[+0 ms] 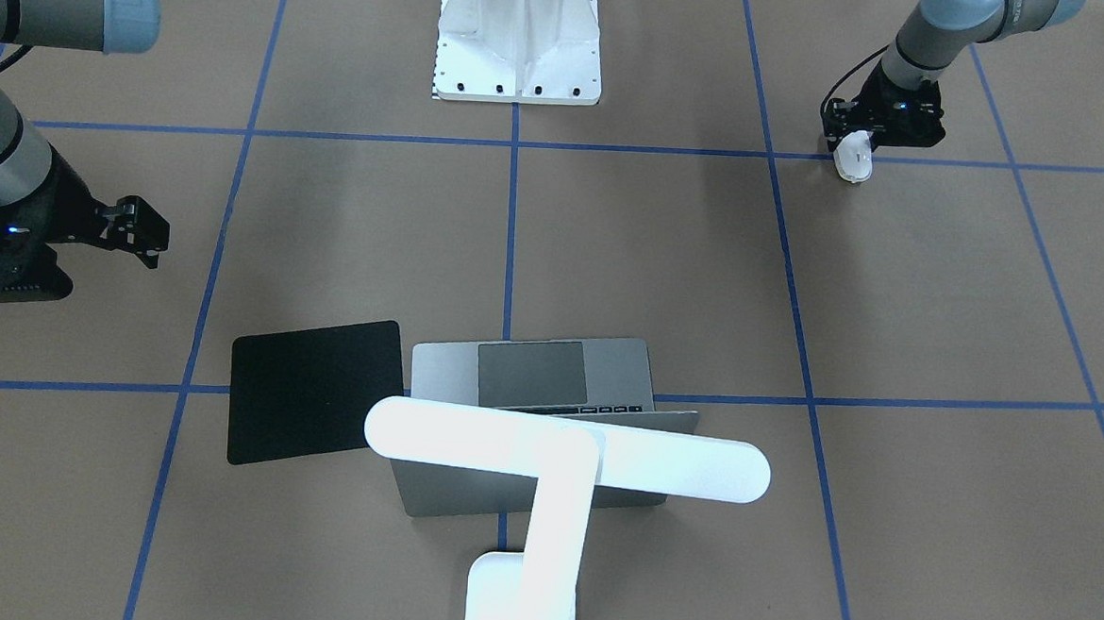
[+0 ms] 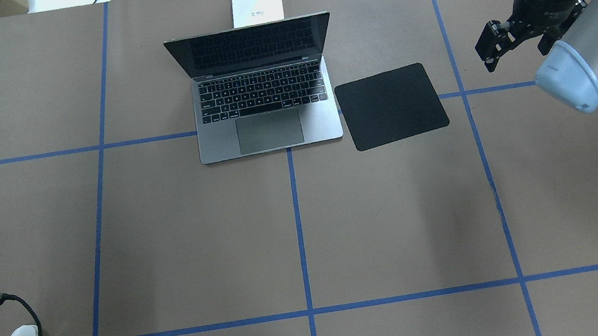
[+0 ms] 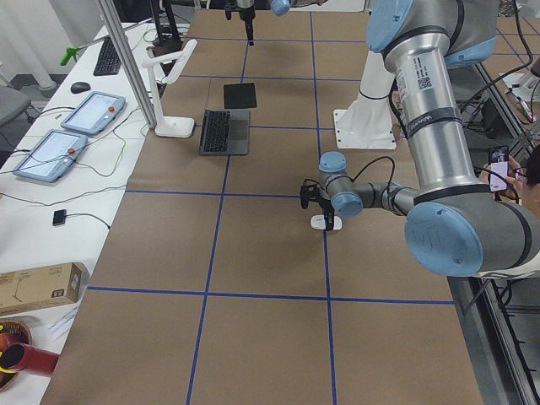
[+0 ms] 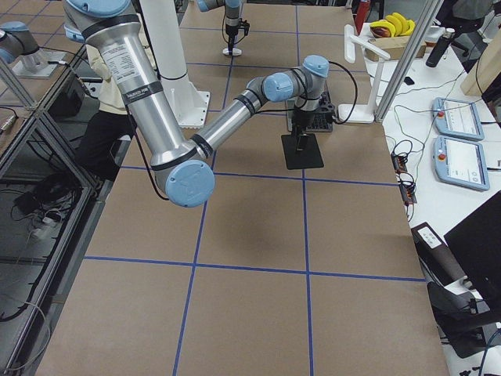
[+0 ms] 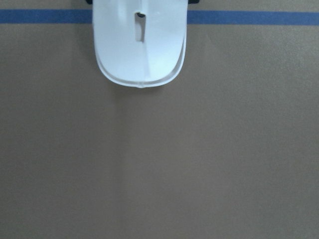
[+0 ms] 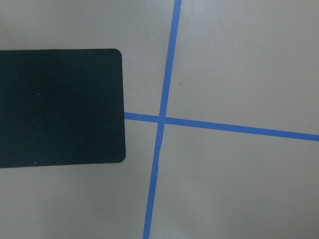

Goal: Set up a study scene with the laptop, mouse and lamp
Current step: 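Lower the left gripper onto the white mouse and grasp it, then carry the white mouse with the left gripper toward the mouse pad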

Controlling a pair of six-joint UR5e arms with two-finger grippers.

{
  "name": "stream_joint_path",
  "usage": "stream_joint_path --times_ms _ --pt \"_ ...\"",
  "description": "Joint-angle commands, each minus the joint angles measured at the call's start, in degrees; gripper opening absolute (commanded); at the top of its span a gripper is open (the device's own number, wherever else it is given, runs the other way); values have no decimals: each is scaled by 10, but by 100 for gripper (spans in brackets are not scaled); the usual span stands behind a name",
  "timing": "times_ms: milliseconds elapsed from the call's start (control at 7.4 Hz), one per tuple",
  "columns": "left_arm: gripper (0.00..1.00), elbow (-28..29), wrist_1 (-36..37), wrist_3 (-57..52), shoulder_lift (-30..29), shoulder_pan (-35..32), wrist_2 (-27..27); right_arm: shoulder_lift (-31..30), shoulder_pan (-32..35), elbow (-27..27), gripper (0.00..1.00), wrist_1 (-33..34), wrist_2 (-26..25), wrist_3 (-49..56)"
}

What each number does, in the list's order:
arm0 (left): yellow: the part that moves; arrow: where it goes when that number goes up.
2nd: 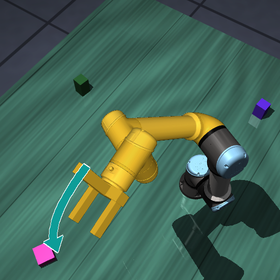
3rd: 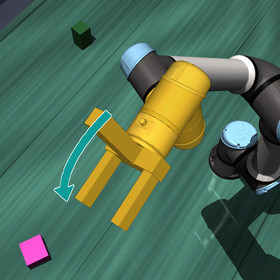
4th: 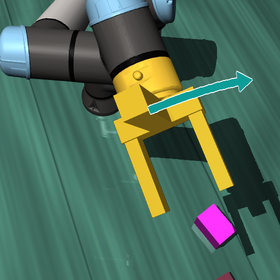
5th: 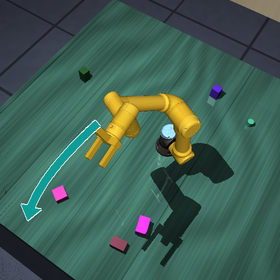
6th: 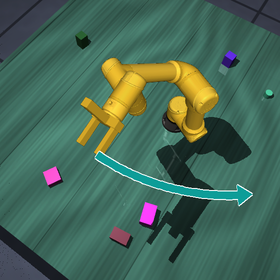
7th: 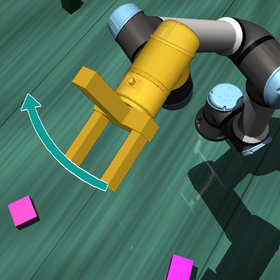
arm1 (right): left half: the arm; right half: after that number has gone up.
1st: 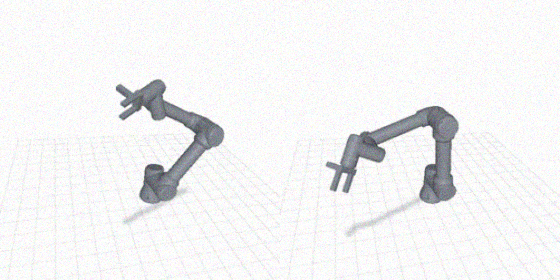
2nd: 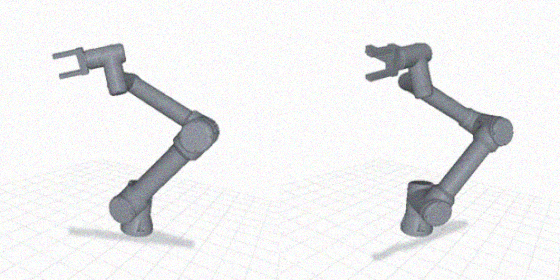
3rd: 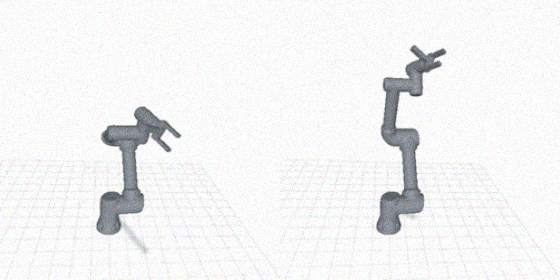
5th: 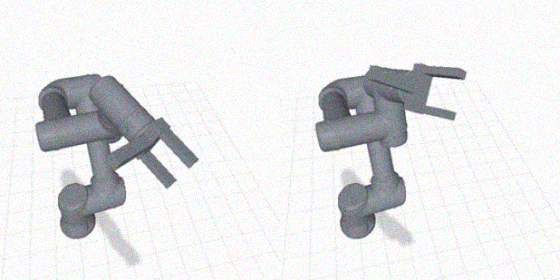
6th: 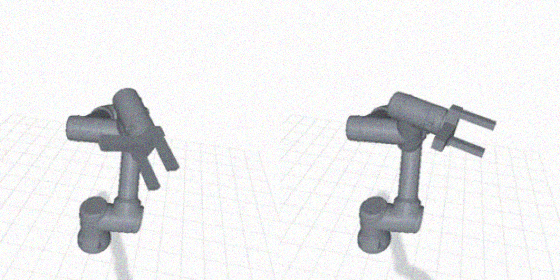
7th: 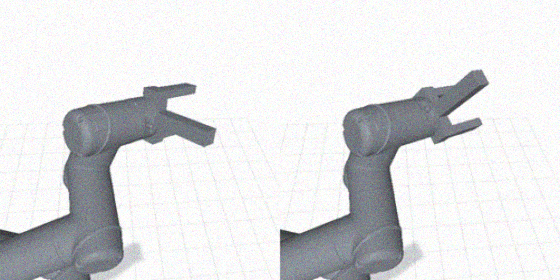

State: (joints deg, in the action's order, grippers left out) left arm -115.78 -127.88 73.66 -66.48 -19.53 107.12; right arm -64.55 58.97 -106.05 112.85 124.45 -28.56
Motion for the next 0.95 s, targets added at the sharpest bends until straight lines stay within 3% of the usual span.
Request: stream_joint_path --times_ms 0,405,811 --pt "23 -24 1 0 -5 -9 14 0 0 0 100 0 0 0" --pt "0 -29 3 2 -89 -49 27 -1 0 1 100 0 3 1" --pt "0 -17 23 27 -219 -110 28 -14 1 -13 100 20 -1 -4"
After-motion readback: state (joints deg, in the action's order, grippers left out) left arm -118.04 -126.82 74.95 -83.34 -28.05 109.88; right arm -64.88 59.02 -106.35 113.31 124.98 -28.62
